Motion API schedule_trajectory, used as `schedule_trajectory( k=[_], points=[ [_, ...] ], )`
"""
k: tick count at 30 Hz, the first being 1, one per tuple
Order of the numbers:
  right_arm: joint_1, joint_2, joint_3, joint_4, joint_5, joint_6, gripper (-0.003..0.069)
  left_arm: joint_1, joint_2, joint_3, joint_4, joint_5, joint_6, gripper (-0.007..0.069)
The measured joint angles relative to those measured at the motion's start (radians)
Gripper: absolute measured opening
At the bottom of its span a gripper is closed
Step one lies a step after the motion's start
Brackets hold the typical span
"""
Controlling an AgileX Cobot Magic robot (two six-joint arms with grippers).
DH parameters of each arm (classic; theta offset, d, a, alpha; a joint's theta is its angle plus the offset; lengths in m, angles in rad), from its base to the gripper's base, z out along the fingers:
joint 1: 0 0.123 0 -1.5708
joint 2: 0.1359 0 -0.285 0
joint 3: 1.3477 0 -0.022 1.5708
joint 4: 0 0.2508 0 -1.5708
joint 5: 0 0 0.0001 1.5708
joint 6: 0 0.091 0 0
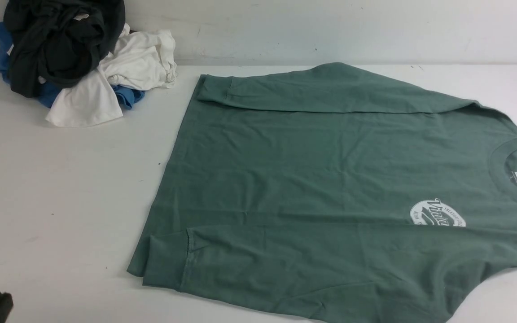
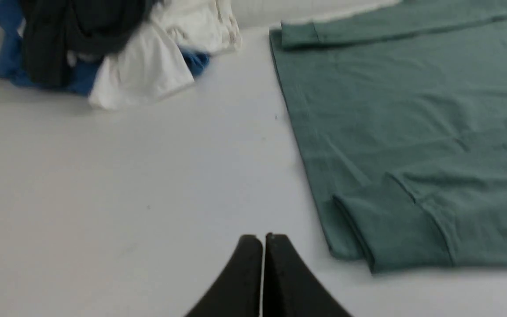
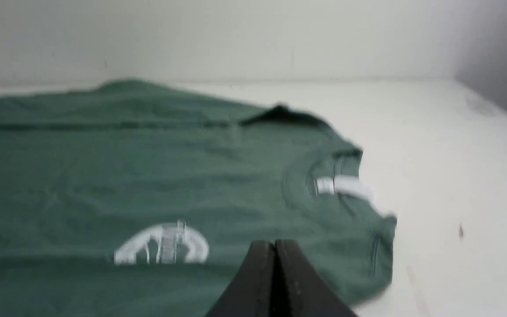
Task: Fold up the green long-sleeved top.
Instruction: Use the left arm to clamp the cuff closest to it
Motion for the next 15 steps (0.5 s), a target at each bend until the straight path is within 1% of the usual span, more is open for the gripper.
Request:
schedule_trajectory(
  k=[1, 2, 7, 9, 12, 13, 14, 15],
  points=[
    [0.0, 0.0, 0.0, -0.001, -0.054, 0.0, -0.001, 0.0, 0.0, 0.0, 0.005, -0.062, 0.0, -0.0007],
    [0.0, 0.0, 0.0, 0.006, -0.192, 0.019, -0.001, 0.0, 0.0, 0.0, 0.017, -0.167, 0.0, -0.0007],
    [0.0, 0.0, 0.0, 0.076, -0.534, 0.185, -0.001, 0.0, 0.0, 0.0, 0.025, -0.461, -0.002, -0.0007],
    [0.0, 0.0, 0.0, 0.084, -0.594, 0.214, -0.001, 0.0, 0.0, 0.0, 0.026, -0.528, -0.004, -0.0007],
    [0.0, 0.0, 0.0, 0.084, -0.665, 0.242, -0.001, 0.0, 0.0, 0.0, -0.003, -0.683, -0.007, -0.0007],
    [0.0, 0.0, 0.0, 0.077, -0.682, 0.247, -0.001, 0.0, 0.001, 0.0, -0.024, -0.737, -0.009, -0.0007],
    [0.0, 0.0, 0.0, 0.075, -0.684, 0.247, -0.001, 0.0, 0.003, 0.0, -0.024, -0.748, -0.009, -0.0007],
    [0.0, 0.012, -0.022, 0.051, -0.677, 0.249, -0.001, 0.0, 0.021, -0.018, -0.046, -0.798, -0.009, -0.0007]
  ],
)
